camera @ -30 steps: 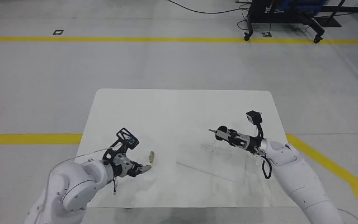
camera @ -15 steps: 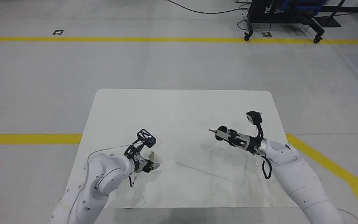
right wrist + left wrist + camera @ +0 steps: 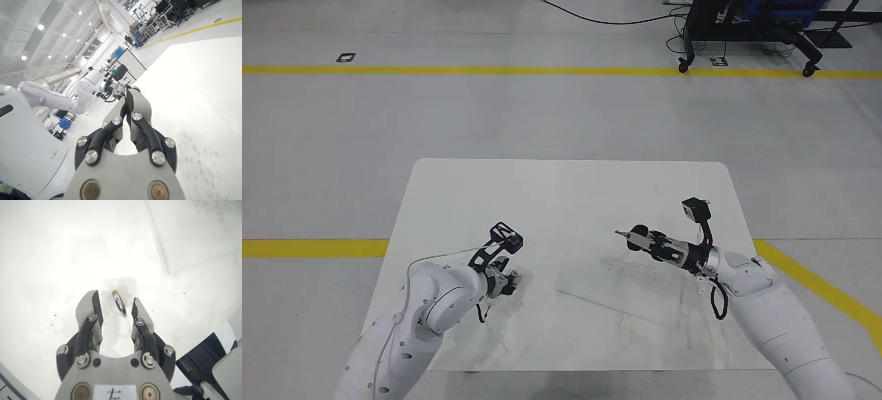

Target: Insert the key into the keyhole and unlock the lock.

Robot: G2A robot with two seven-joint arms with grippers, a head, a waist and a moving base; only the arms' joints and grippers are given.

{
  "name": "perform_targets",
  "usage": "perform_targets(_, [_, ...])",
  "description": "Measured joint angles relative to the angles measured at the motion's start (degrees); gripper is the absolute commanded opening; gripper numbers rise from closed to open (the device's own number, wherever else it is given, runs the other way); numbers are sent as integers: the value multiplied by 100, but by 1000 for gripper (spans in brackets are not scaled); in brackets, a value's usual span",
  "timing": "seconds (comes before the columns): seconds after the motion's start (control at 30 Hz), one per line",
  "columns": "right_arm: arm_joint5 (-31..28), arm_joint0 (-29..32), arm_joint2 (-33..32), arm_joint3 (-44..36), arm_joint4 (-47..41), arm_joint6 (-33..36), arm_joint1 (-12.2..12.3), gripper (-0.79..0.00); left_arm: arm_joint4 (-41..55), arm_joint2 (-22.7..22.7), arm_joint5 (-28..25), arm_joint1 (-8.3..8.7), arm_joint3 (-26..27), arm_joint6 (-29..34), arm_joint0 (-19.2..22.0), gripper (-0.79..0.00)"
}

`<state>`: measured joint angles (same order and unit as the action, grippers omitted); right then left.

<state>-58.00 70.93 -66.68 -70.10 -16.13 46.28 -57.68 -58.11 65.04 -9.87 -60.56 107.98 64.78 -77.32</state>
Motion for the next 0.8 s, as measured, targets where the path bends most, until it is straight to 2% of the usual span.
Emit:
perform_targets(0.03, [0,0,0,0,0,0,0,-785,5,-20,-5,-4,-29,3,26,-511])
perform_targets(0.1, [0,0,0,0,0,0,0,-785,23,-68,-13,-13,-86,22,79,-717])
perform_targets(0.13, [0,0,0,0,0,0,0,-785,34,-85,-13,-16,-102,29,97,-785])
perform_targets(0.8, [0,0,0,0,0,0,0,-785,-28,-168,120,-13,-70,313,150,-785])
